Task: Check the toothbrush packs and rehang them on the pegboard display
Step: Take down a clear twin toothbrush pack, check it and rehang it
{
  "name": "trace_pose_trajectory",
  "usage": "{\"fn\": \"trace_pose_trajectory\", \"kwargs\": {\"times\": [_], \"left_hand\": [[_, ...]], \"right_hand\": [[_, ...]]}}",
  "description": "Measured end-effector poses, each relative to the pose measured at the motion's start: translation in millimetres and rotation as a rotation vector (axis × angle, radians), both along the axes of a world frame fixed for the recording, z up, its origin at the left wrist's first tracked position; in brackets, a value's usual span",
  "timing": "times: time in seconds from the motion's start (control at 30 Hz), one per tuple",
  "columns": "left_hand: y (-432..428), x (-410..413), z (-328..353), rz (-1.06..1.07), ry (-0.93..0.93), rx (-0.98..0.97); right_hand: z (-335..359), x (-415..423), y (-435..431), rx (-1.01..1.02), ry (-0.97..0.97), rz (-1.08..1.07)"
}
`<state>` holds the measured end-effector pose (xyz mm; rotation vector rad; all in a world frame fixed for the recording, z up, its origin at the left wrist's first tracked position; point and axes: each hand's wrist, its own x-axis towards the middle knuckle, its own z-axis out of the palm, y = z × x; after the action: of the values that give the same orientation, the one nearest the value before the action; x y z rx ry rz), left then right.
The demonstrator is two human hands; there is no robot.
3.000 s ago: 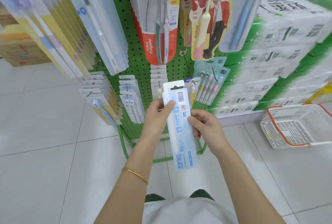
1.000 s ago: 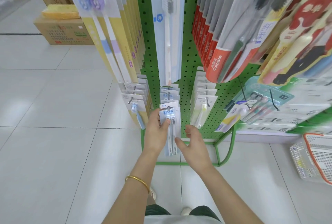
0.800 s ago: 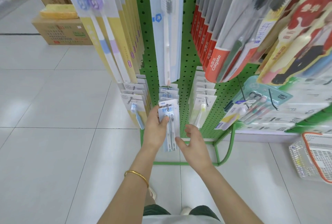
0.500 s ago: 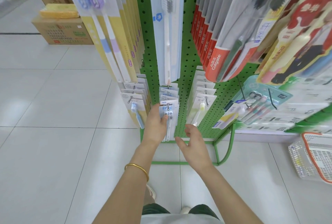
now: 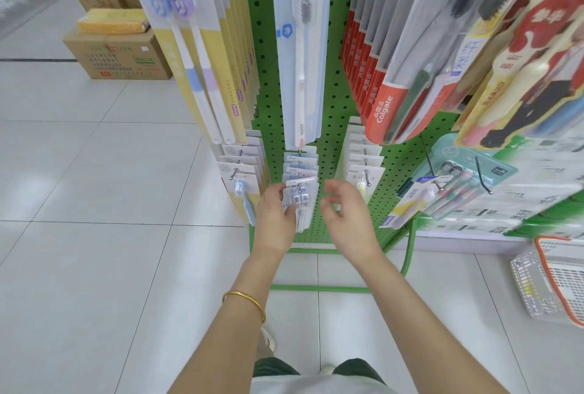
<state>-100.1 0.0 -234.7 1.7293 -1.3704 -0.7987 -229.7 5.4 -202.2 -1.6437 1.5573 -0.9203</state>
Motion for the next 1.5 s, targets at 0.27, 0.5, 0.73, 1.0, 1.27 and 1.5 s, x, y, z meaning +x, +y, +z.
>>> {"fn": "trace_pose_trajectory", "kwargs": {"times": [0.27, 0.5, 0.73, 1.0, 1.27, 1.5], "left_hand": [[20.2, -12.1, 10.1, 0.072, -0.126, -0.115], [27.0, -15.4, 16.8, 0.052, -0.104, -0.109], [28.0, -15.2, 21.6, 0.063, -0.085, -0.133], [28.0, -18.4, 22.7, 0.122, -0.095, -0.216], [33.5, -25.0, 23.9, 0.126, -0.043, -0.271], [36.3, -36.7, 30.9, 0.135, 0.000, -0.349]], "right_hand": [[35.7, 12.5, -59.8, -0.049, 0.249, 0.064], [27.7, 30.5, -86.6, 0.015, 0.518, 0.032], [31.5, 29.9, -86.5, 0.017, 0.560, 0.078], [42.2, 24.1, -68.2, -0.036, 0.620, 0.038], [53.2, 13.9, -35.3, -0.068, 0.674, 0.002], [45.9, -11.0, -16.1, -0.130, 0.541, -0.056]]}}
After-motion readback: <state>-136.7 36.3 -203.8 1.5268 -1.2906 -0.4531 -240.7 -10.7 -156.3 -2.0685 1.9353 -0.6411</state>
